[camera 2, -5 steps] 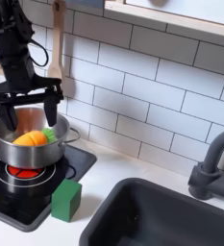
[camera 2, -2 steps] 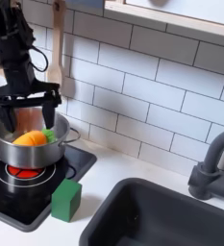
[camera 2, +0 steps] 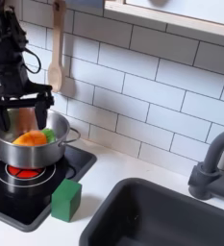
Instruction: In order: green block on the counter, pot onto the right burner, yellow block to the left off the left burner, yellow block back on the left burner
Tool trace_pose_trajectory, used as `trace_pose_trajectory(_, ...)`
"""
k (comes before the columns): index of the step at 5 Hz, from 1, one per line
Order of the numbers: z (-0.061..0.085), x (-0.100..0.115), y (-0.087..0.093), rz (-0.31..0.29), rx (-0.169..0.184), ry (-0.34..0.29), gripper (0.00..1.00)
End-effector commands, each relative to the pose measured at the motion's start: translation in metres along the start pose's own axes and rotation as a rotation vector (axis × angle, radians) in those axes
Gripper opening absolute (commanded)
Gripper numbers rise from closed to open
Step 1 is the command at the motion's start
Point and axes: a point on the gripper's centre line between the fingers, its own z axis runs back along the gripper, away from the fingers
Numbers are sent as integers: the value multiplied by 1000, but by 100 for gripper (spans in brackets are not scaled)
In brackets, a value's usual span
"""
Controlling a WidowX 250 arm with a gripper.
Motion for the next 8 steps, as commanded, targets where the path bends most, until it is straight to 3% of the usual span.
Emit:
trace_pose_trajectory(1, -14, 3, 7, 0, 37, 17, 100)
trace_pose_trajectory(4, -33, -3, 15, -21, 87, 44, 100)
trace_pose_trajectory(6, -45, -18, 15, -31, 95, 95, 100)
trace_pose_trajectory(8, -38, -28, 12, -29, 78, 105, 100)
